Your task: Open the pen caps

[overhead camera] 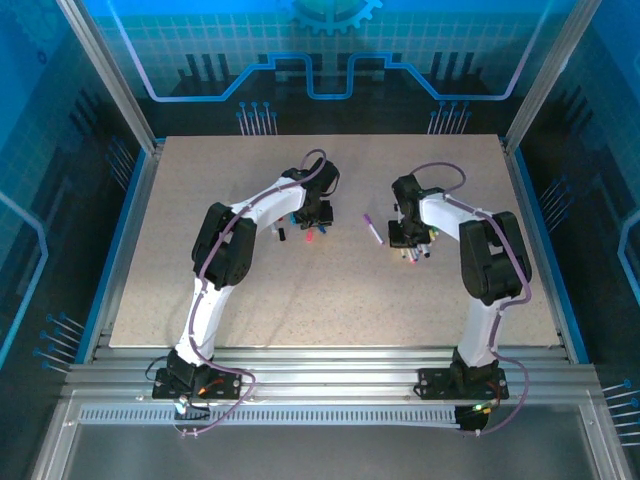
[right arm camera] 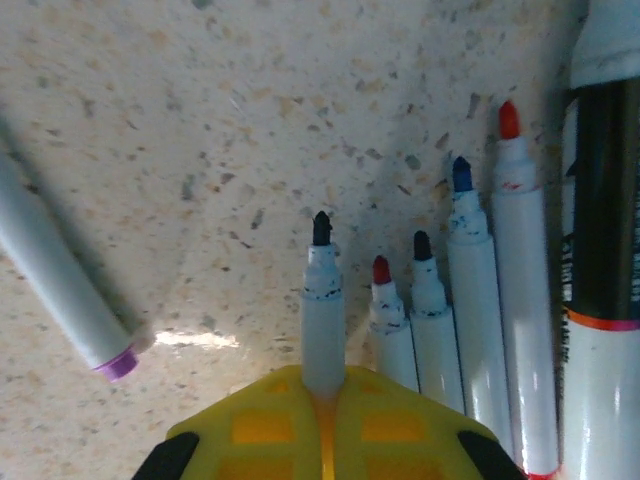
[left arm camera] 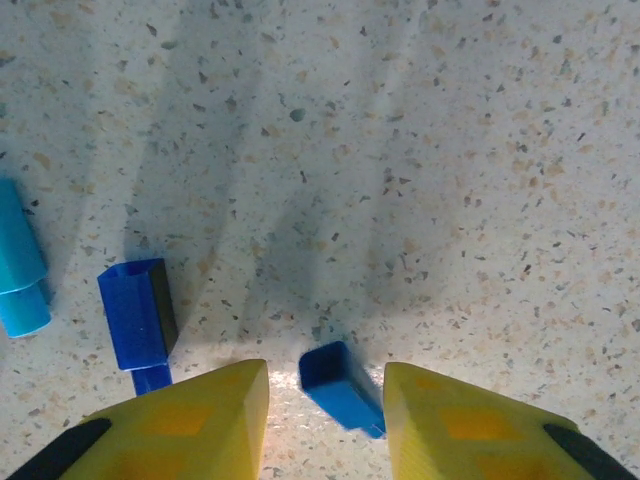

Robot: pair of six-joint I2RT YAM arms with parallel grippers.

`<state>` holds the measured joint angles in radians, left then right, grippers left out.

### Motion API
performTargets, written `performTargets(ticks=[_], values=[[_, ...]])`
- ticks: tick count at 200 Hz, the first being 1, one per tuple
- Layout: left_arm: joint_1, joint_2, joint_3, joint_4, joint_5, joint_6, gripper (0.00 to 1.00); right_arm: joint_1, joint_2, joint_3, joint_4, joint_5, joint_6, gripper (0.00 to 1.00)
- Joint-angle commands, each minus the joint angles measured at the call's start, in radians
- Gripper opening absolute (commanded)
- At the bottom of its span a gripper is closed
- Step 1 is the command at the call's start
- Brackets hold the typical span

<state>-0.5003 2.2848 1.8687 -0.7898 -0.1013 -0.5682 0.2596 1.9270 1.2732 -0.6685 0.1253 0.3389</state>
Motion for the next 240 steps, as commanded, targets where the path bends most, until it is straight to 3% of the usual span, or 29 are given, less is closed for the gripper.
performTargets(ticks=[1, 87, 163, 240], values=[[-0.003, 0.023, 0.007, -0.037, -0.014, 0.014, 0.36, 0.011, 0.034, 0.042, -0.057, 0.055, 0.000, 0.10], [-0.004, -0.026, 0.018, -0.039, -0.025, 0.027, 0.37, 0.026, 0.035, 0.068, -0.111, 0.121, 0.015, 0.23], [-0.008, -0.105, -0.015, -0.009, -0.011, 0.022, 0.37, 0.084, -0.086, 0.066, -0.051, 0.066, 0.008, 0.25], [-0.010, -0.165, -0.082, 0.055, 0.067, -0.015, 0.36, 0.119, 0.049, 0.157, -0.004, 0.008, -0.009, 0.29]])
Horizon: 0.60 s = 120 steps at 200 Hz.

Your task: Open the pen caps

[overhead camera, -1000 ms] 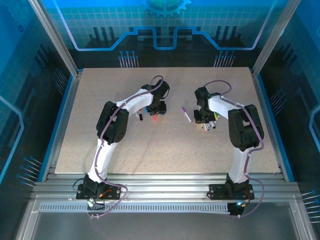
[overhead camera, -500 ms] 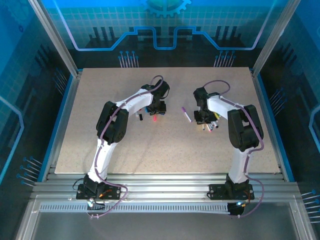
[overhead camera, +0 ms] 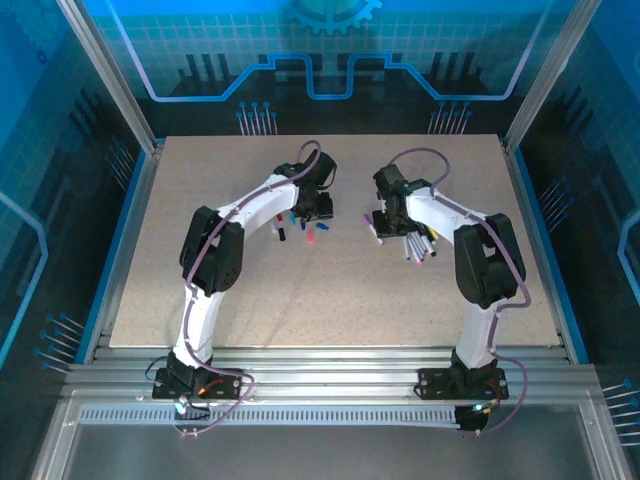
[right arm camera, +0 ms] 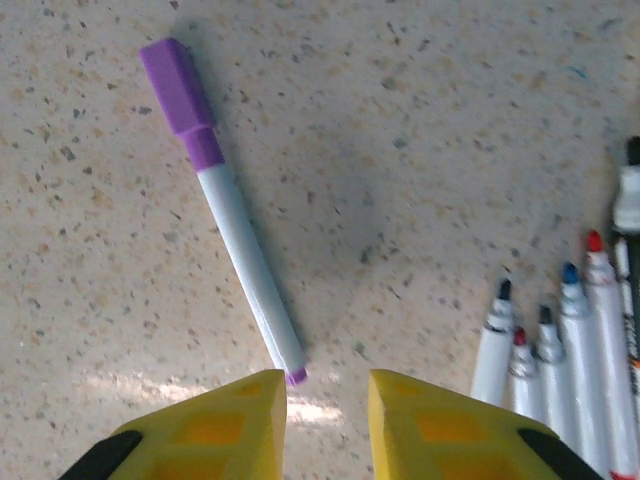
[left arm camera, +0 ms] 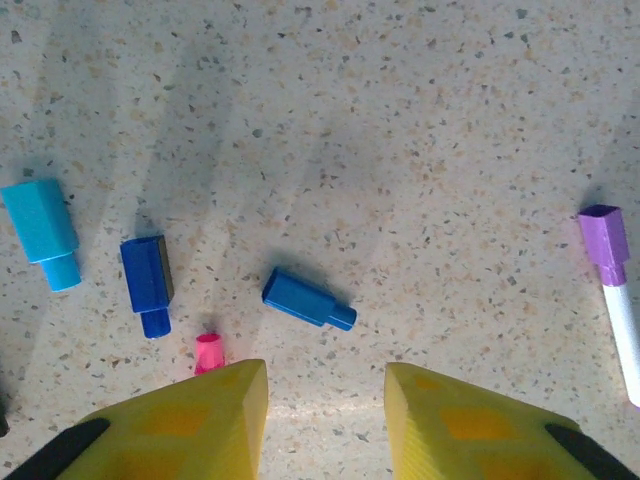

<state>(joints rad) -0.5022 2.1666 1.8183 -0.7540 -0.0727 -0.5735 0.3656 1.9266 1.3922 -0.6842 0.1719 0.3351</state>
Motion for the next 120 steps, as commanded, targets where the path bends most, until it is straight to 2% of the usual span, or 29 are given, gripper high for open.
performTargets(ticks=[1, 71, 120], values=[[-0.008, -0.047, -0.032, 0.019, 0.040, -0.009, 0.37, 0.014, 0.051, 0.038, 0.013, -0.039, -0.005, 0.29], [-0.012, -0.056, -0.058, 0.036, 0.056, -0.019, 0.36, 0.029, 0.127, 0.063, 0.016, -0.038, -0.010, 0.28], [-0.012, -0.048, -0.053, 0.040, 0.062, -0.021, 0.36, 0.041, 0.154, 0.058, 0.005, -0.014, -0.004, 0.23]])
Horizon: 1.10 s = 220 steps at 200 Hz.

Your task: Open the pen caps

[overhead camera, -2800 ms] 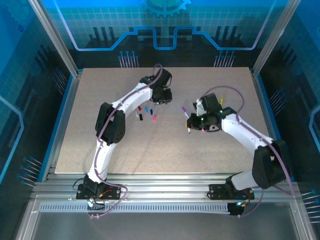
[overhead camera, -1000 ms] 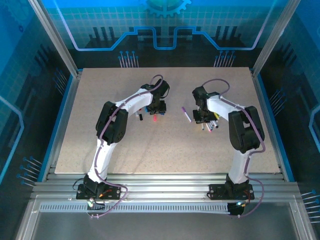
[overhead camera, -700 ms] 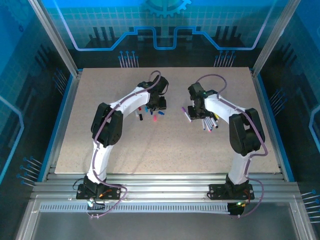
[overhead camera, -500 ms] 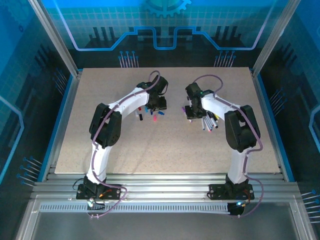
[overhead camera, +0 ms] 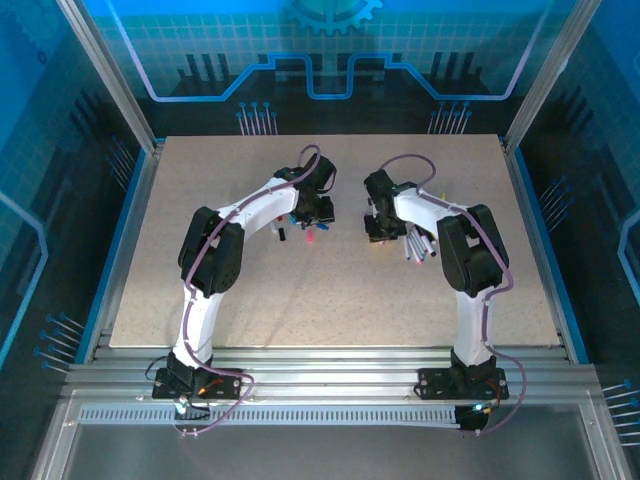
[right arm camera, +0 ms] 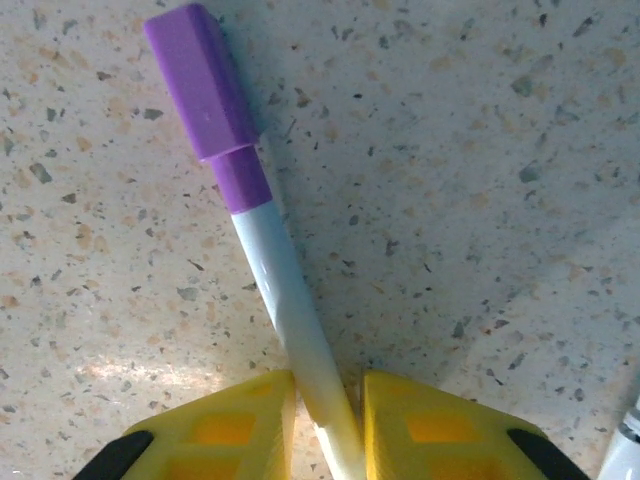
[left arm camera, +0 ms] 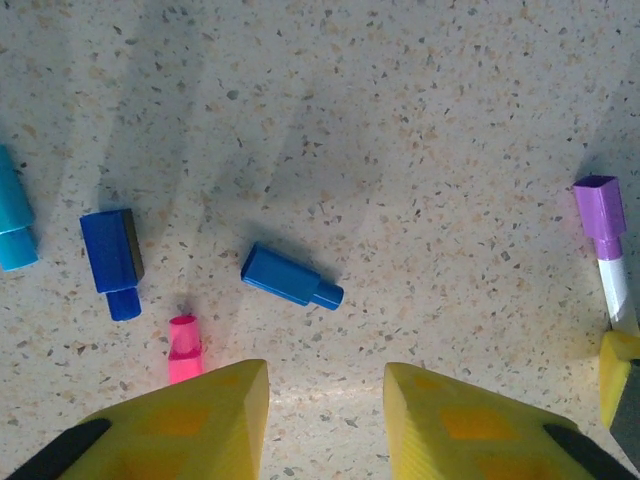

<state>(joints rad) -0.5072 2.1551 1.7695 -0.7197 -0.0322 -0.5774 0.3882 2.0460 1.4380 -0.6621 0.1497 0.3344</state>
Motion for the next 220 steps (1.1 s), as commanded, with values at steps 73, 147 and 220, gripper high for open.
performTargets(ticks=[73, 147, 220], values=[[-0.011, -0.035, -0.007, 0.026, 0.037, -0.036, 0.36, 0.029, 0.040, 0.001, -0.031, 0.030, -0.005, 0.00], [-0.017, -0.069, -0.041, 0.130, 0.139, -0.118, 0.50, 0.029, -0.192, -0.156, 0.140, -0.256, -0.007, 0.00], [-0.021, -0.069, -0.046, 0.188, 0.171, -0.199, 0.54, 0.029, -0.234, -0.168, 0.173, -0.416, 0.020, 0.00]])
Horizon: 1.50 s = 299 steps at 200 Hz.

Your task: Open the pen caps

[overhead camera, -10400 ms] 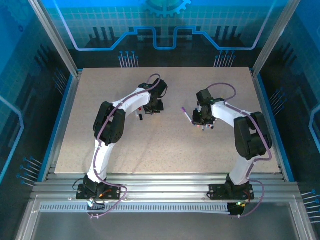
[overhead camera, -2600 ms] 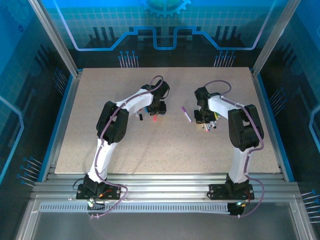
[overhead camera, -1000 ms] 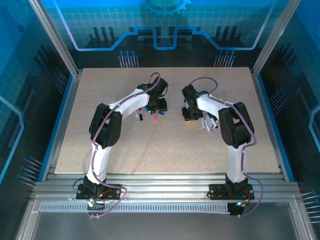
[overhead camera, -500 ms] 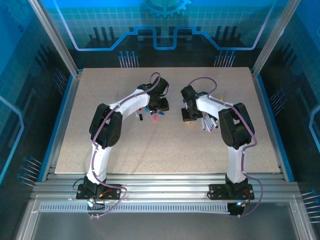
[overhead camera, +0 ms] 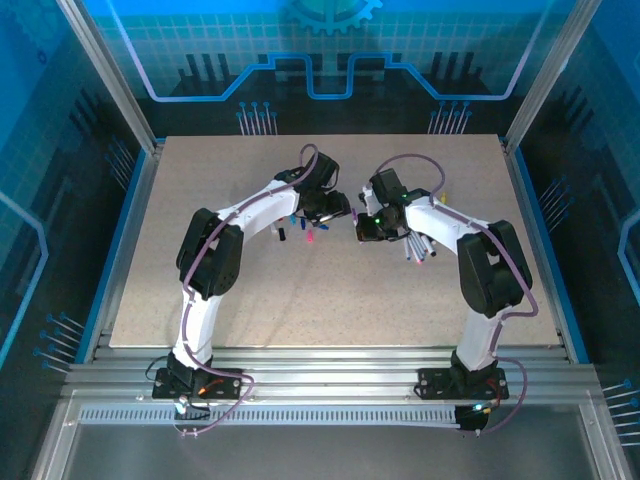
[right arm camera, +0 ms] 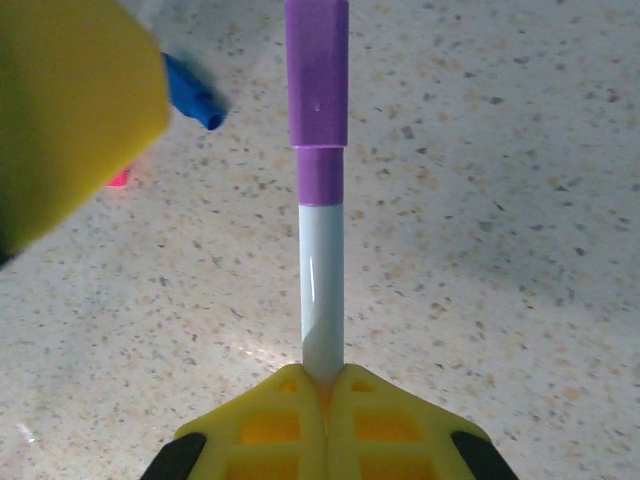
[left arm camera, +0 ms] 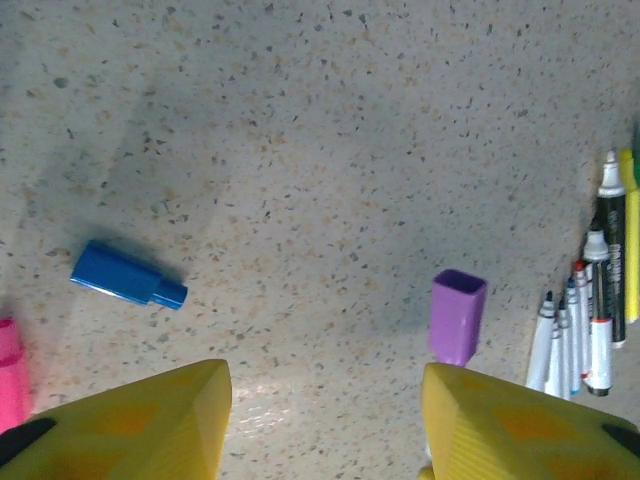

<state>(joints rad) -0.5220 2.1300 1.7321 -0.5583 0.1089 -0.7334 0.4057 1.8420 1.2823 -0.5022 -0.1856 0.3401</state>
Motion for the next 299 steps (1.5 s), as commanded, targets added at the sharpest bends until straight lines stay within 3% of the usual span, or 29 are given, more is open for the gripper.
performTargets(ticks=[1, 162, 182, 204, 257, 272, 281, 299], values=[[-0.007, -0.044, -0.009, 0.027, 0.030, -0.043, 0.54, 0.012, -0.030, -0.012, 0.013, -0.082, 0.014, 0.00], [-0.020, 0.039, 0.055, 0.025, 0.081, -0.076, 0.52, 0.024, -0.080, -0.056, 0.065, -0.158, 0.040, 0.00], [-0.020, 0.040, 0.043, 0.035, 0.087, -0.076, 0.43, 0.023, -0.095, -0.061, 0.085, -0.158, 0.046, 0.00], [-0.020, 0.040, 0.033, 0.044, 0.092, -0.078, 0.25, 0.023, -0.099, -0.061, 0.087, -0.159, 0.049, 0.00], [-0.020, 0.039, 0.018, 0.052, 0.107, -0.075, 0.18, 0.021, -0.127, -0.093, 0.139, -0.152, 0.079, 0.00], [-0.020, 0.043, 0.018, 0.051, 0.113, -0.071, 0.12, 0.020, -0.128, -0.095, 0.140, -0.146, 0.080, 0.00], [-0.019, 0.045, 0.017, 0.051, 0.117, -0.069, 0.00, 0.019, -0.128, -0.097, 0.143, -0.146, 0.083, 0.00], [-0.018, 0.036, 0.001, 0.063, 0.117, -0.073, 0.00, 0.018, -0.129, -0.105, 0.152, -0.155, 0.077, 0.00]])
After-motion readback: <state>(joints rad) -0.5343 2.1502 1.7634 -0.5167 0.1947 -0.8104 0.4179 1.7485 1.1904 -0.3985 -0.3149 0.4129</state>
